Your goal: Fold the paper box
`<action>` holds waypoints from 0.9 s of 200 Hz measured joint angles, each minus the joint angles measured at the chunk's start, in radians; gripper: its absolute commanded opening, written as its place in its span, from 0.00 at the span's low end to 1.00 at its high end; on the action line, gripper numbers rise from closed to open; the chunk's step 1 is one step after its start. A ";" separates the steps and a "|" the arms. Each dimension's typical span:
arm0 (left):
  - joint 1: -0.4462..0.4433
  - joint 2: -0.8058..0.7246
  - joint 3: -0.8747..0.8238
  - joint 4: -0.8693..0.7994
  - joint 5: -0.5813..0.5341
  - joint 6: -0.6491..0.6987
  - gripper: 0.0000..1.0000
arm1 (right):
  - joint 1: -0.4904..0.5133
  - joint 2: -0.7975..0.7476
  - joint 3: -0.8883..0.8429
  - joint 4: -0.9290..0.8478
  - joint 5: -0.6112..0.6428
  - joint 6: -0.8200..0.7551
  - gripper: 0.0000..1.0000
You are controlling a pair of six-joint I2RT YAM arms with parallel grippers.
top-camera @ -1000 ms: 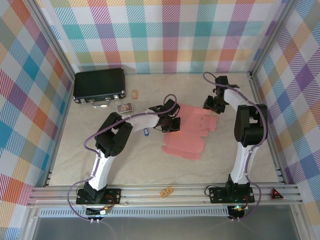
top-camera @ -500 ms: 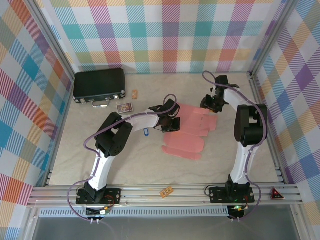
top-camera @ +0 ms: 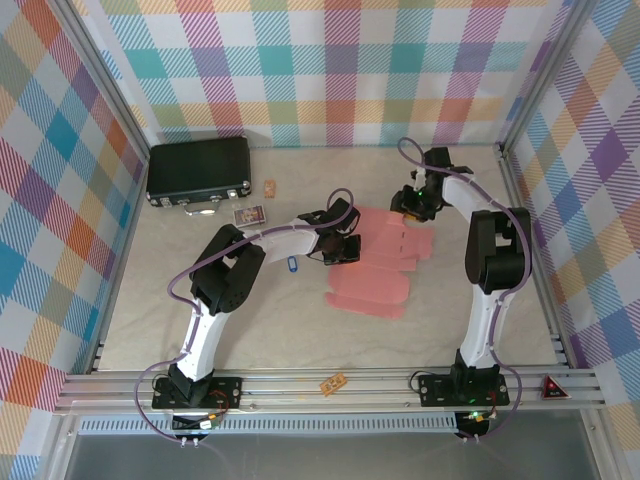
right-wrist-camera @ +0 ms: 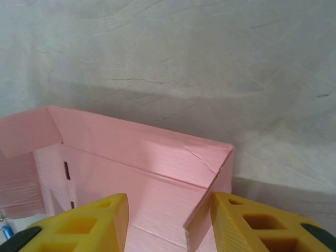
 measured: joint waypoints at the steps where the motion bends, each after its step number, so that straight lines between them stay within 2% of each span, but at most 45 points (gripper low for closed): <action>1: 0.000 0.000 0.000 0.000 0.000 0.000 0.00 | 0.000 0.000 0.000 0.000 -0.001 0.000 0.47; 60: 0.000 0.001 0.006 -0.005 0.021 0.000 0.00 | 0.000 0.017 0.016 -0.002 -0.008 -0.002 0.47; 92: 0.000 0.012 0.042 -0.044 0.034 0.004 0.11 | 0.000 -0.005 0.012 -0.016 0.033 -0.014 0.47; 123: 0.000 0.005 0.056 -0.057 0.038 0.013 0.24 | 0.003 -0.151 -0.091 0.000 0.050 -0.023 0.47; 152: 0.000 -0.051 0.024 -0.045 -0.011 0.030 0.33 | 0.019 -0.299 -0.233 0.027 0.048 -0.023 0.47; 180: 0.001 -0.143 -0.037 -0.024 -0.084 0.037 0.39 | 0.056 -0.363 -0.343 0.051 0.019 -0.023 0.47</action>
